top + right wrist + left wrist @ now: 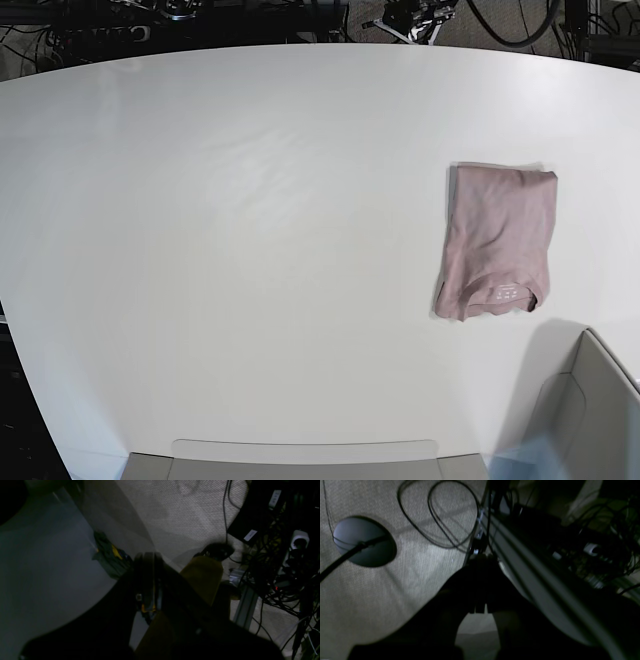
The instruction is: Fold the T-shirt properly
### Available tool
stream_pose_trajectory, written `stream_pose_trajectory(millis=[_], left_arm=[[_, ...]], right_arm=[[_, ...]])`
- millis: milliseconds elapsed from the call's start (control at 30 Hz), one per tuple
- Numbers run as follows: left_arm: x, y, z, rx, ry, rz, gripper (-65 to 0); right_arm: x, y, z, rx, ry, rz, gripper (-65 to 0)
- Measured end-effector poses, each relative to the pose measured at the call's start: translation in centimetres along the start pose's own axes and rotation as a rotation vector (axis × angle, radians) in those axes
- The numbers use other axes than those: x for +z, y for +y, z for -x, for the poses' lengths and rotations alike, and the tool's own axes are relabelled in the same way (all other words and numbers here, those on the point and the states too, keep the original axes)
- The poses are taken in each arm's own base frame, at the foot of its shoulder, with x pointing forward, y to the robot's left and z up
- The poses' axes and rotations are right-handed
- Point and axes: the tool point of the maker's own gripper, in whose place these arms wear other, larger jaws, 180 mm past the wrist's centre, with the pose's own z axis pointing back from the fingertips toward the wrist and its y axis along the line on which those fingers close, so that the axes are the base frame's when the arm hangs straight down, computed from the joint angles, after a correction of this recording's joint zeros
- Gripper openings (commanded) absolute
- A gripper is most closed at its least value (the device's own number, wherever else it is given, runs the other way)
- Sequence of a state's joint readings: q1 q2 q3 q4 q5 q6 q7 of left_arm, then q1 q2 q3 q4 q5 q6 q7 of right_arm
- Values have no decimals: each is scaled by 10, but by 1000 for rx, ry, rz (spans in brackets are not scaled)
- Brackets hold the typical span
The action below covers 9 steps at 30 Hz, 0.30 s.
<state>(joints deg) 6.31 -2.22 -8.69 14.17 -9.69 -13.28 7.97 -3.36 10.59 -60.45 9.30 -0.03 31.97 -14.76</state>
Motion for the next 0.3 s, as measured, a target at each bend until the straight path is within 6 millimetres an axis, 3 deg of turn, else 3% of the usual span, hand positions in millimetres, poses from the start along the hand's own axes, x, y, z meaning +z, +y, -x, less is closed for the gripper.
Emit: stream_pose_trajectory(millis=[133,300], left_arm=[[-1,-4,33,17,77,0,-650],[0,-13,61,26,142,10,-650]], right_arm=[[1,0,-9,7,-19,0,-646],[1,-1,-4,2,-11,3,-646]])
